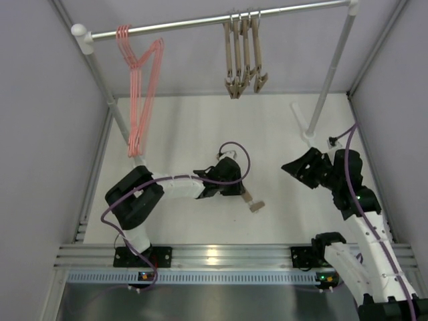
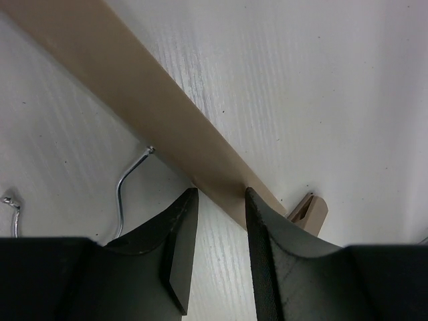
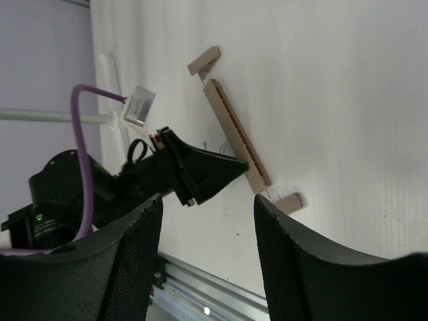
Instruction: Organize the hangers
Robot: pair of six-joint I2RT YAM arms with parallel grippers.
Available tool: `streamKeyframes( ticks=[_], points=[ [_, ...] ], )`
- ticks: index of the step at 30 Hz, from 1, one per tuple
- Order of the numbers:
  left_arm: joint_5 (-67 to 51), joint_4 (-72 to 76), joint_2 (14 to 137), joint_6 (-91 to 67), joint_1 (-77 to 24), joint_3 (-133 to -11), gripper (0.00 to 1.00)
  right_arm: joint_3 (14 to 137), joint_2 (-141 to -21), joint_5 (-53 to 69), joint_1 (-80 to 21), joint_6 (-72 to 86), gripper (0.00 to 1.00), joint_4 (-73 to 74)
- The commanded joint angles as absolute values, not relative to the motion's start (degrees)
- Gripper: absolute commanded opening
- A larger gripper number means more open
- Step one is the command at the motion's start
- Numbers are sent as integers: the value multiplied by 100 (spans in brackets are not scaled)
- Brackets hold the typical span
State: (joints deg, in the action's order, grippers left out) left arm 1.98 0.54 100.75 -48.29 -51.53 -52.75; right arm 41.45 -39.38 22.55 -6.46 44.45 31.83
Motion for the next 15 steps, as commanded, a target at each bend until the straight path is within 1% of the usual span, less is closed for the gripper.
streamKeyframes(
  ticks=[1, 4, 7, 8, 9, 11, 15],
  points=[
    [246, -53, 10126, -4782, -5177, -5300, 39, 4078, -4191, 2031, -659, 3929, 55, 3322],
    [272, -131, 9679, -4702, -5177, -5151, 40, 4052, -4517, 1558, -992, 3841, 55, 3165],
    [229, -342, 9170, -4606, -5177, -5036, 41, 4200, -5131, 987, -1931, 3885, 55, 2927],
    [229, -386, 9028, -4588, -5177, -5001, 41, 4393, -5359, 567, -2473, 3867, 55, 2892],
    [229, -430, 8870, -4553, -5177, -4975, 41, 4525, -5779, 345, -2661, 3841, 54, 2935],
    [281, -702, 8378, -4500, -5168, -4983, 42, 4736, -6107, -113, -3013, 3771, 55, 2936],
    [641, -1273, 7446, -4395, -5063, -4948, 45, 4764, -6669, -272, -3400, 3692, 53, 2646]
  ],
)
